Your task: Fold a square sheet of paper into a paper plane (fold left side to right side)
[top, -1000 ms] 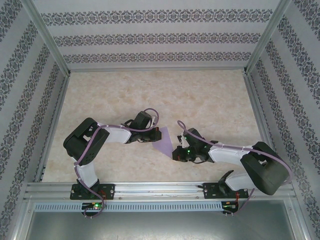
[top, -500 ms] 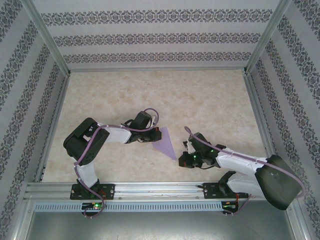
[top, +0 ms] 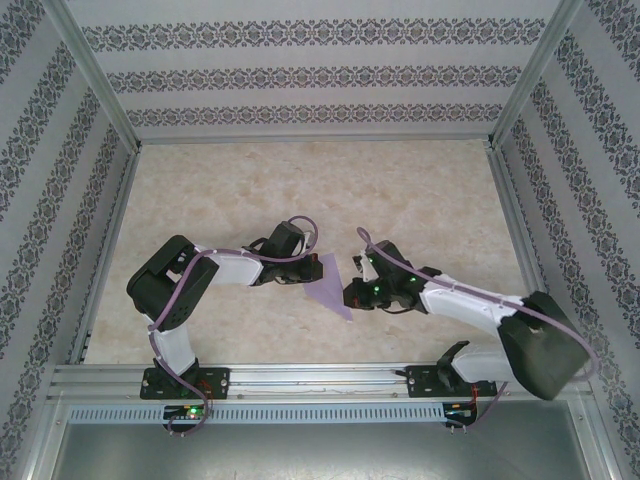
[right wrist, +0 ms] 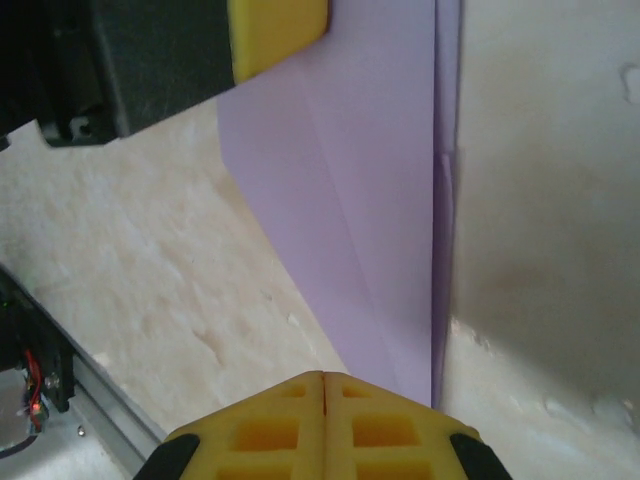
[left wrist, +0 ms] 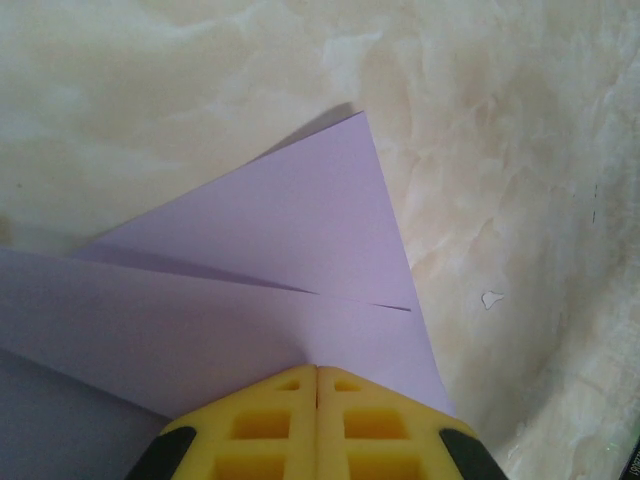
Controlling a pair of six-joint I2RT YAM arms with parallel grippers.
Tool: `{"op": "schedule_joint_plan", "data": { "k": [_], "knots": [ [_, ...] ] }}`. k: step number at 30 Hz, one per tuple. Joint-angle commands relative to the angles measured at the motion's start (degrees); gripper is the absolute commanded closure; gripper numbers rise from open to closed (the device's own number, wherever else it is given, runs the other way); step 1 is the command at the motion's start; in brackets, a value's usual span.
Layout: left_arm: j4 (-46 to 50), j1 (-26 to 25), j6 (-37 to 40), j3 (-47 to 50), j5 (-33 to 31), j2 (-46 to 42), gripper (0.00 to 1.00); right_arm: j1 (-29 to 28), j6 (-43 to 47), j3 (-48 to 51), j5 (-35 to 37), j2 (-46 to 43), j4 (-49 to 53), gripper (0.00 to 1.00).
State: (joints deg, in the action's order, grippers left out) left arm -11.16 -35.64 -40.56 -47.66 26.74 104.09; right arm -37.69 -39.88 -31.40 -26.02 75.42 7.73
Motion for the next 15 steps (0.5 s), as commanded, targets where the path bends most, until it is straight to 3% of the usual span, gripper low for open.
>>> {"op": "schedule_joint_plan", "data": {
  "k": [1, 15],
  "knots": [
    [4.1, -0.3, 0.9, -0.1, -2.1, -0.1, 0.97, -0.8, 0.8, -2.1, 1.3, 4.1, -3.5, 1.0],
    [5.8, -0.3, 1.9, -2.1, -0.9, -7.0, 0.96, -2.4, 0.0, 1.5, 4.8, 12.2, 0.0, 1.0]
  ]
}}
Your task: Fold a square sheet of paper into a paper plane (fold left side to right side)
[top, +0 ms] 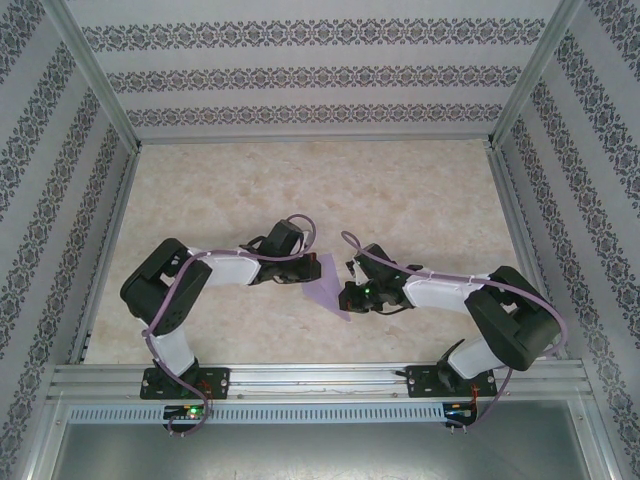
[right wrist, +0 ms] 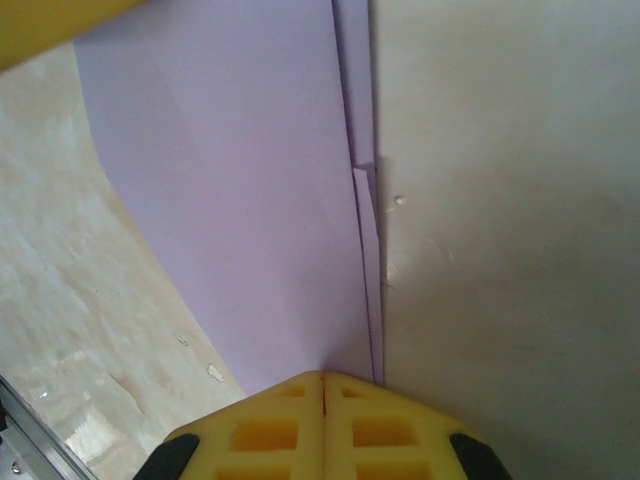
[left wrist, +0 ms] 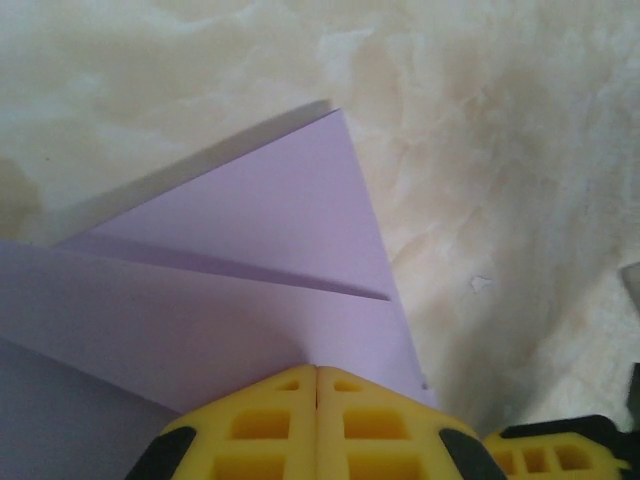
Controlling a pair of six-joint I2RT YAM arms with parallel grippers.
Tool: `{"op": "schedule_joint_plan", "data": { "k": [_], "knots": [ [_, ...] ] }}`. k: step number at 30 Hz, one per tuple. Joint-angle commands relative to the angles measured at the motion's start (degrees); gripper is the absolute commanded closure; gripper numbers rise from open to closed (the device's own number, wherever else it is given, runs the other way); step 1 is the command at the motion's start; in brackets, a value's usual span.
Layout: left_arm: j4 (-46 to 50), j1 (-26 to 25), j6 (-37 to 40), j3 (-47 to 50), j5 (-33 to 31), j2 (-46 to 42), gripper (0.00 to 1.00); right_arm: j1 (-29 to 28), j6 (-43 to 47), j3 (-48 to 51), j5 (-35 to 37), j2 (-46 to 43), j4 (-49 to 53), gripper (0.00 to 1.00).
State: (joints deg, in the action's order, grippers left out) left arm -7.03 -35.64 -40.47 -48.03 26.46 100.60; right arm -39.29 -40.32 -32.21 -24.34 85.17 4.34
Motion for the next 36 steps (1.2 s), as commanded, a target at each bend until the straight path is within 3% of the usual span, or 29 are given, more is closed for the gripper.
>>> {"op": "schedule_joint_plan", "data": {
  "k": [1, 8, 17, 27, 36],
  "knots": [
    [1.6, -0.4, 1.8, -1.6, -0.6, -4.4, 0.96, -0.8, 0.5, 2.5, 3.2, 2.8, 3.5, 1.0],
    [0.3, -3.4, 0.1, 0.5, 0.6, -6.8, 0.97, -1.1, 0.9, 2.2, 5.2, 3.5, 5.7, 1.0],
    [-7.6, -6.5, -3.7, 1.6, 2.2, 0.2, 0.97, -1.5, 1.1, 1.9, 7.3, 3.5, 7.6, 1.0],
    [-9.0, -5.9, -3.9, 3.5, -1.6, 5.0, 0.97, -2.0, 1.8, 1.3, 9.1, 4.0, 10.8, 1.0],
    [-7.8, -1.1, -0.9, 4.5, -1.5, 5.6, 0.97, -2.5, 2.4, 0.2, 10.5, 3.9, 14.8, 1.0]
  ]
}}
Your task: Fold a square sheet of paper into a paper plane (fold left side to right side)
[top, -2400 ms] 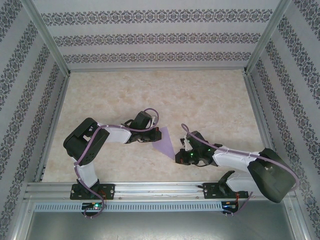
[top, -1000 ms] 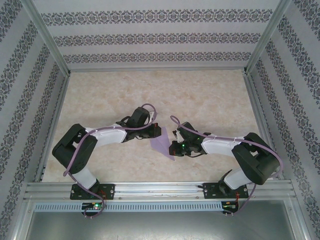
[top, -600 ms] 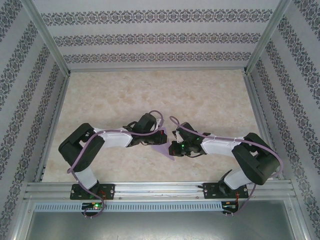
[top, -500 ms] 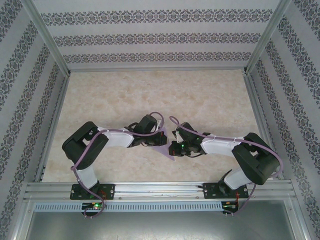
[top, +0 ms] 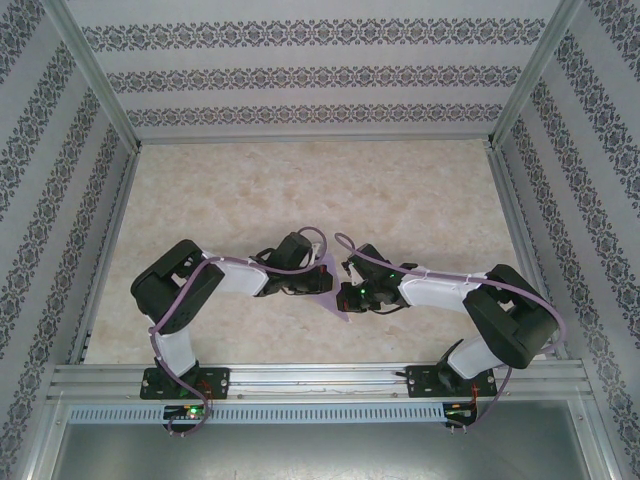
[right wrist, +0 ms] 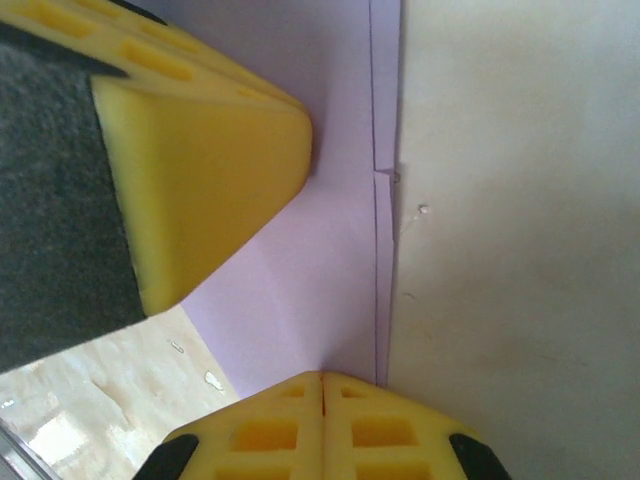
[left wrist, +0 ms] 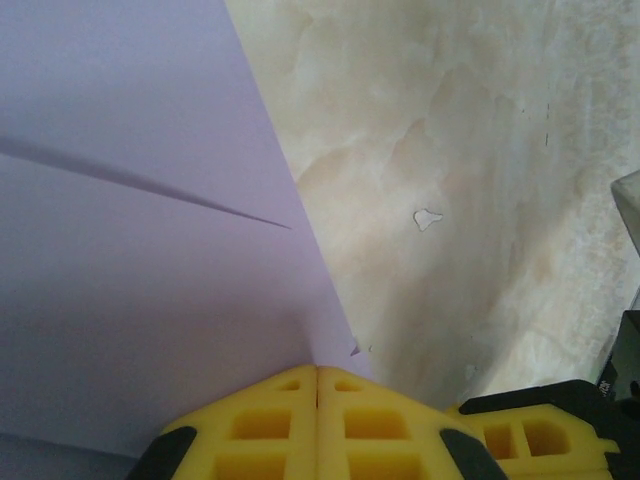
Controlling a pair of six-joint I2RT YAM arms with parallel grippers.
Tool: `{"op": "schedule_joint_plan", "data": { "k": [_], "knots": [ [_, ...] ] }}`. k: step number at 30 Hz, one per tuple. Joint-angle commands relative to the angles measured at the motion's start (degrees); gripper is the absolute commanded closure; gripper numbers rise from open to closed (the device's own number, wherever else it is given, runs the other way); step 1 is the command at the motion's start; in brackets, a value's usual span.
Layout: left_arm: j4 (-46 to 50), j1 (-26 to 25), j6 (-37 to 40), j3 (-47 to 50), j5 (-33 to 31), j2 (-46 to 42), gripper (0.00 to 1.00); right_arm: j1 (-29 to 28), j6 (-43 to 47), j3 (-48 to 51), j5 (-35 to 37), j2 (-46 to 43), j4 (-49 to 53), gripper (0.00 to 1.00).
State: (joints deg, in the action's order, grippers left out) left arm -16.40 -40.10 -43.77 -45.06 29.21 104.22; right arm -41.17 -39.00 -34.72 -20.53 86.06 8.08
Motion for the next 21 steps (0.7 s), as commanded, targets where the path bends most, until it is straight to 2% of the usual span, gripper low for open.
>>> {"op": "schedule_joint_plan", "data": {
  "k": [1, 21],
  "knots": [
    [1.7, 4.2, 2.9, 1.5, -3.9, 1.9, 0.97, -0.7, 1.0, 2.6, 6.8, 2.9, 11.3, 1.0],
    [6.7, 19.4, 12.3, -2.9, -0.5, 4.0, 0.96, -1.9, -1.4, 5.6, 6.2, -0.3, 10.2, 1.0]
  ]
}}
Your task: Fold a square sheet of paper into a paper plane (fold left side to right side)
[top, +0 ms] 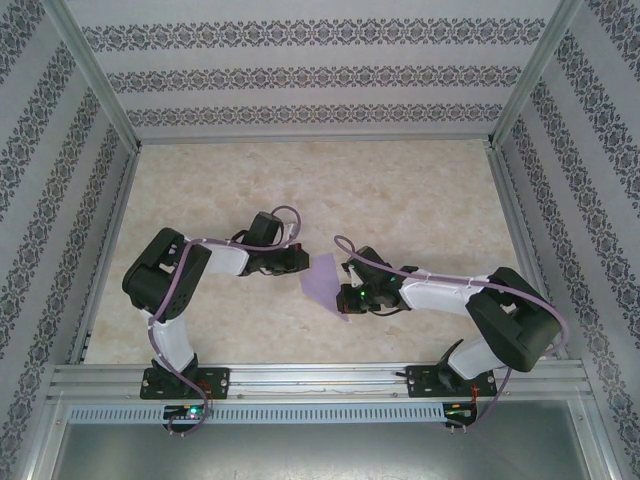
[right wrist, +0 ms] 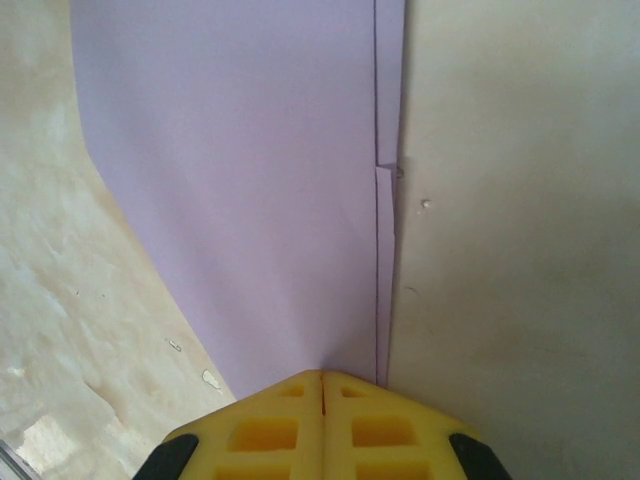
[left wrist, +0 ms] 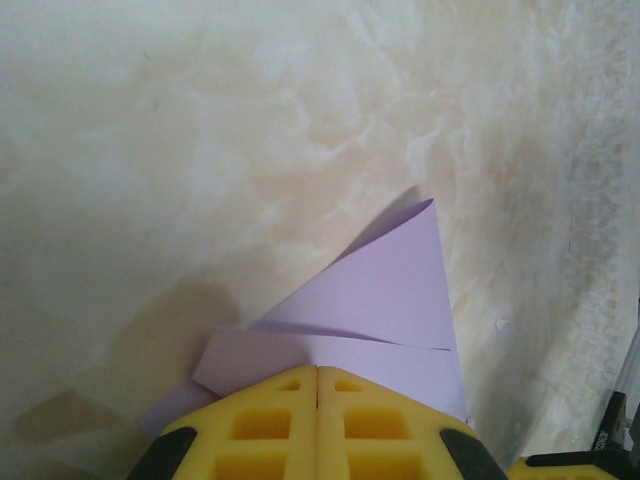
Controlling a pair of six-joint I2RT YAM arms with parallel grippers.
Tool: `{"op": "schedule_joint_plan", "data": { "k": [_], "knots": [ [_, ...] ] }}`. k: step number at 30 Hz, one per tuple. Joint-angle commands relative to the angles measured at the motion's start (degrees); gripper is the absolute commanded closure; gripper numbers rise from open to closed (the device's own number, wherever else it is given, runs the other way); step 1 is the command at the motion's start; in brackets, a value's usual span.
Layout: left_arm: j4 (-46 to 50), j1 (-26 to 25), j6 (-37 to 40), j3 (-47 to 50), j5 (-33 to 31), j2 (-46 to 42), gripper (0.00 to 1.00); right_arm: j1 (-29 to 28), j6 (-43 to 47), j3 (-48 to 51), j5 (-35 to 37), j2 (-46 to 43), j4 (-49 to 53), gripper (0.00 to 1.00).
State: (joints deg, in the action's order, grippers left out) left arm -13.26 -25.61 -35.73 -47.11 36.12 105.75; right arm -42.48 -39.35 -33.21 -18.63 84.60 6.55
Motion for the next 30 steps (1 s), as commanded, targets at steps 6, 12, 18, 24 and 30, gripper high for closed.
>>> {"op": "schedule_joint_plan", "data": {
  "k": [6, 12, 18, 24, 30],
  "knots": [
    [8.8, 6.8, 7.4, -5.3, -6.7, 0.5, 0.94, -0.5, -1.7, 3.8, 3.6, -0.6, 10.0, 1.0],
    [14.9, 7.6, 10.2, -9.0, -7.1, -3.9, 0.93, -0.4, -1.8, 1.9, 2.5, -1.2, 8.6, 1.0],
    [12.4, 7.0, 7.4, -3.8, -7.5, -12.3, 0.93, -0.1, -0.8, -0.5, 2.2, -4.2, 7.2, 0.95],
    [9.7, 3.4, 2.4, 4.3, -8.1, -21.0, 0.89, 2.6, 3.0, -3.4, -1.0, -8.7, 6.0, 0.7],
    [4.8, -1.6, -3.8, 12.0, -11.6, -28.3, 0.76, 8.7, 8.6, -1.4, -1.4, -15.4, 7.0, 0.49]
  ]
}}
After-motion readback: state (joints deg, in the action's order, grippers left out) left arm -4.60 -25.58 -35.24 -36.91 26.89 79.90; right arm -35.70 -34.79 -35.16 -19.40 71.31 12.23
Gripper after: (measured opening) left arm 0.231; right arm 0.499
